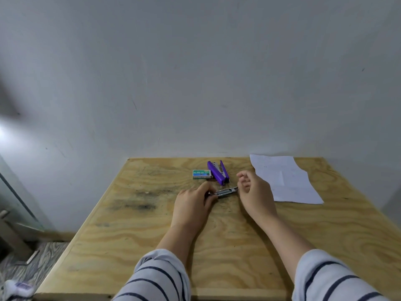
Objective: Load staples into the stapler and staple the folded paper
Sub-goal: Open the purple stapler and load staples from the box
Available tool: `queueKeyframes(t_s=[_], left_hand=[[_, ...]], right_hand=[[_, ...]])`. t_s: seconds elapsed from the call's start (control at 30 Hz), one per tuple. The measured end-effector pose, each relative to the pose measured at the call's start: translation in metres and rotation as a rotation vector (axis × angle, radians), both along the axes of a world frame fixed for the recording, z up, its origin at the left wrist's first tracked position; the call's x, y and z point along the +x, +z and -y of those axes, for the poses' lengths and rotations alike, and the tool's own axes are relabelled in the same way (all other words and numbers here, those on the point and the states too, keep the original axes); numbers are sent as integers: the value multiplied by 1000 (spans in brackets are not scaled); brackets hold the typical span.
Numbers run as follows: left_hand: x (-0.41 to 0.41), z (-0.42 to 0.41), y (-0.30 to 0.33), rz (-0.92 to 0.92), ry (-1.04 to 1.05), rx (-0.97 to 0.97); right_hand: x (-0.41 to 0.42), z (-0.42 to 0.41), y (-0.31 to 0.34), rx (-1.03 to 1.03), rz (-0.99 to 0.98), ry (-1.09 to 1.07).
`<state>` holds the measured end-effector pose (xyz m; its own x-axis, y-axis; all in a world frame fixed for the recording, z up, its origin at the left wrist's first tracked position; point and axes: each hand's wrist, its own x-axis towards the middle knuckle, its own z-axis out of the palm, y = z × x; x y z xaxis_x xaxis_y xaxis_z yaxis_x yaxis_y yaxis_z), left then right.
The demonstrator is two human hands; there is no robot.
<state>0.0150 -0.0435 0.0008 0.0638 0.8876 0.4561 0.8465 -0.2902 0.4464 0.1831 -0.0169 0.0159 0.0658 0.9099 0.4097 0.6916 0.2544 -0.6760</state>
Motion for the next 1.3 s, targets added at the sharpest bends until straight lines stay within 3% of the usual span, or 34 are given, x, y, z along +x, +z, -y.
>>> queueKeyframes(t_s=[0.13, 0.5, 0.67, 0.97, 1.3], left_hand=[[1, 1, 1, 56, -19, -39], [2, 3, 2, 57, -20, -70], [2, 6, 5, 66, -30, -51], [1, 7, 4, 60, -30, -45], [1, 4, 1, 88, -2, -34]], right_hand=[[6, 6, -8, 19, 205, 67], [-14, 12, -6, 127, 476, 59], [-19, 12, 1, 16, 459, -28], [-34, 2, 20, -228, 643, -169], [-48, -9, 31, -453, 591, -190]])
